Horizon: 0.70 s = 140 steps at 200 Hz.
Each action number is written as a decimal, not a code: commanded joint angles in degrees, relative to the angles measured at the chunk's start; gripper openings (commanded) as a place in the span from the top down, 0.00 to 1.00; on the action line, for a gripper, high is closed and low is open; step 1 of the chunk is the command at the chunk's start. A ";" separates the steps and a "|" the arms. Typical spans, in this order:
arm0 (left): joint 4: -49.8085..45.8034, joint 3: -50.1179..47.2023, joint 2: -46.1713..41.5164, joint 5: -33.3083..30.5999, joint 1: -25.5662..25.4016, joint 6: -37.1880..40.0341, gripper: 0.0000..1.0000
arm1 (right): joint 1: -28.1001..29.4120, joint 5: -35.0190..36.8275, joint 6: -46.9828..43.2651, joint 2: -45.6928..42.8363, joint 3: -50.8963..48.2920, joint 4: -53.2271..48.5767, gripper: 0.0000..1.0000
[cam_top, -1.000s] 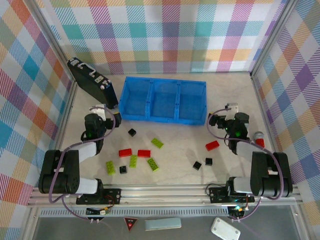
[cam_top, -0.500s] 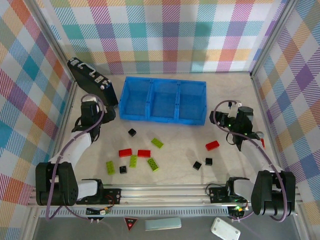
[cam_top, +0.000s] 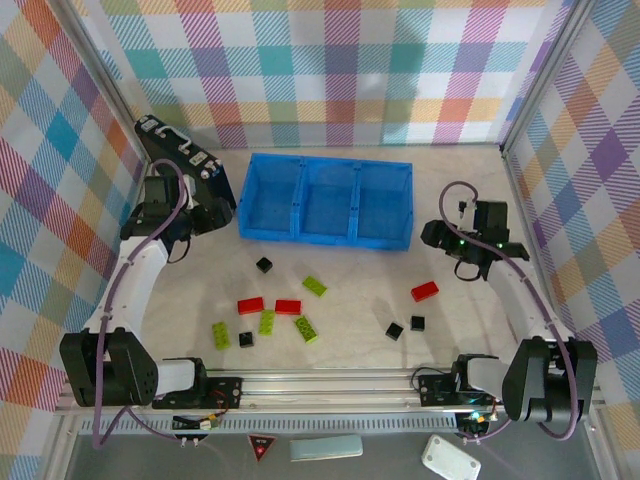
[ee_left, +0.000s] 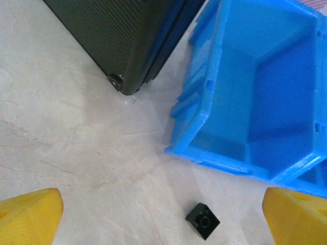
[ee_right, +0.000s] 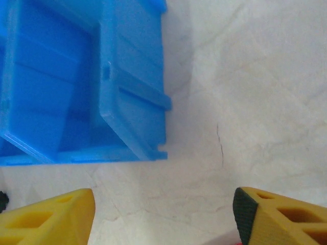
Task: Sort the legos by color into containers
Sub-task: Pick up the lego from the middle-right of the table.
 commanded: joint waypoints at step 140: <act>0.55 -4.67 -1.85 5.63 0.55 8.13 0.02 | 10.04 10.91 34.69 -1.72 -2.32 -21.46 0.25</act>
